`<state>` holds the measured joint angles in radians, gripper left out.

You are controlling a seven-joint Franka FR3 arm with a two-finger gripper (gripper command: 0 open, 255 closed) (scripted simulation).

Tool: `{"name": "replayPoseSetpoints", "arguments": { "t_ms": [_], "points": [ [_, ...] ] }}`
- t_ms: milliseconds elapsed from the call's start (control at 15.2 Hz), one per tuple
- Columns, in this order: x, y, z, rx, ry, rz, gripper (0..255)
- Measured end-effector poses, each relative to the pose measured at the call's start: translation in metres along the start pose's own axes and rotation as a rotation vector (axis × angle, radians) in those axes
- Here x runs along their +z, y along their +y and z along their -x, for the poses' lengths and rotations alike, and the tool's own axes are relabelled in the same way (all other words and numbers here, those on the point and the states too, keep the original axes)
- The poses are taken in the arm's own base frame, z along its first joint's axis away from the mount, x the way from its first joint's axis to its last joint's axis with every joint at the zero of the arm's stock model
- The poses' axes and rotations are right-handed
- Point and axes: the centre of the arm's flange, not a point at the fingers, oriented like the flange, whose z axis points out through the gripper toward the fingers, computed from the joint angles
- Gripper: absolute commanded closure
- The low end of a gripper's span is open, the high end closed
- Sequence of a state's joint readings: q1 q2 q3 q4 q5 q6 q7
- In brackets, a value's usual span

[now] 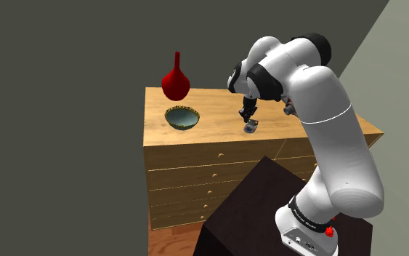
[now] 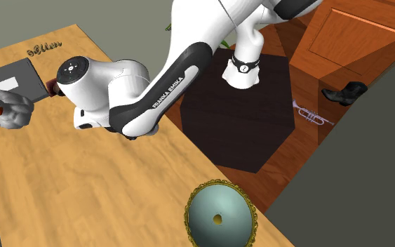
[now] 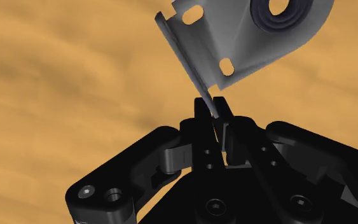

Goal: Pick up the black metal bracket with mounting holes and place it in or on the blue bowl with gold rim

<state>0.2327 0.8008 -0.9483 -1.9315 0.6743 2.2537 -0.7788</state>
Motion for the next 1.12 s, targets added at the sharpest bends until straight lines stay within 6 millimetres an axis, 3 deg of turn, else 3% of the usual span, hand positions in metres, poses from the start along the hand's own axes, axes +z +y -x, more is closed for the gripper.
{"name": "replayPoseSetpoints", "arguments": {
  "t_ms": [396,1122],
  "points": [
    [-0.002,0.000,0.001,0.000,0.000,0.000,255],
    [-0.057,0.005,0.006,0.000,0.000,0.000,255]
  ]
}}
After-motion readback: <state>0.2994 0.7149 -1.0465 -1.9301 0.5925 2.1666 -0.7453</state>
